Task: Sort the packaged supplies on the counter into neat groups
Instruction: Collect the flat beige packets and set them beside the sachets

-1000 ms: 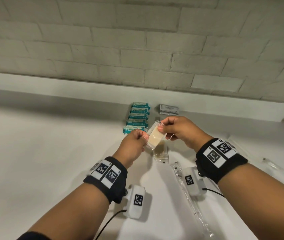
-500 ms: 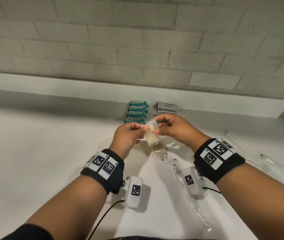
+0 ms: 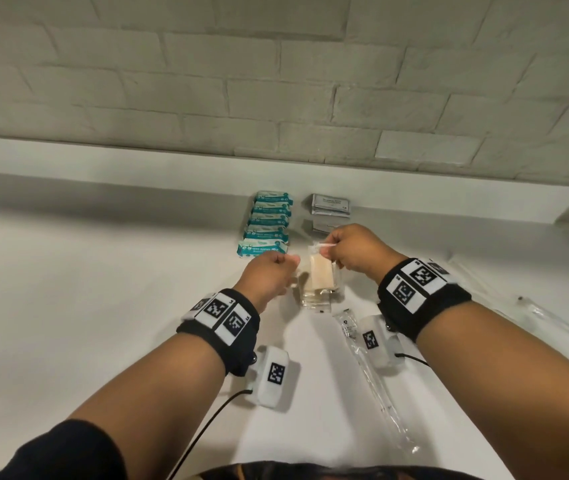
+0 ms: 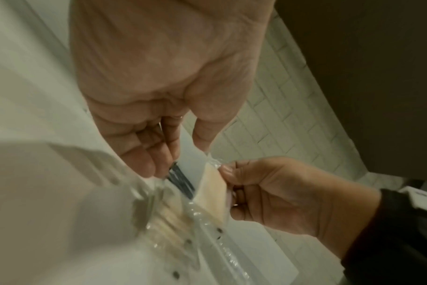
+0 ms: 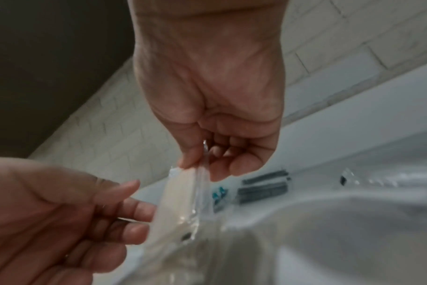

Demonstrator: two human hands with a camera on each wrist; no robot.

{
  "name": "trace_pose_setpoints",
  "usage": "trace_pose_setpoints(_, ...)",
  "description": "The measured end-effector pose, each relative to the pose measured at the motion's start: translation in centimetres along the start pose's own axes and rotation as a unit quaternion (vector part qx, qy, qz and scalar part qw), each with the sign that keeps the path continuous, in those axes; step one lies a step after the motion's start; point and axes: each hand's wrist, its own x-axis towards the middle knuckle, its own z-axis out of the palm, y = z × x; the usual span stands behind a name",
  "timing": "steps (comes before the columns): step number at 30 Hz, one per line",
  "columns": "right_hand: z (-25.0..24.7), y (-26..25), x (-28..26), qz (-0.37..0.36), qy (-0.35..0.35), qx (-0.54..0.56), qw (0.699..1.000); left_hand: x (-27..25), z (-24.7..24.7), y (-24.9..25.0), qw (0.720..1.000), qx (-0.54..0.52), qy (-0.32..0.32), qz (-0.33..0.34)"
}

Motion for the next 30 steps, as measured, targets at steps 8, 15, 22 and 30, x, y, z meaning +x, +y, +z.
trace_pose_setpoints(8,1.8,1.4,0.5,0.190,-0.074,-0.059,0.977,1.0,1.6,-1.1,0.995,0.015,-0.049,-0.091)
trace_pose_setpoints(15,2.8,0.6,0.2,0.259,-0.116,0.046,0.958,1.1,3.2,-0.7,0.989,-0.029,-0.066,-0.132)
trace_pose_setpoints(22,2.0,-0.3,-0.5,0.081,-0.064,-0.078,0.992,2.3,2.5,-1.9,0.992,-0.080,-0.013,-0.094)
trace_pose_setpoints(30,2.7,1.7,-0.5,-0.032,-0.040,-0.253,0.966,2.2,2.9,-1.6,0.995,-0.089,-0.042,0.014)
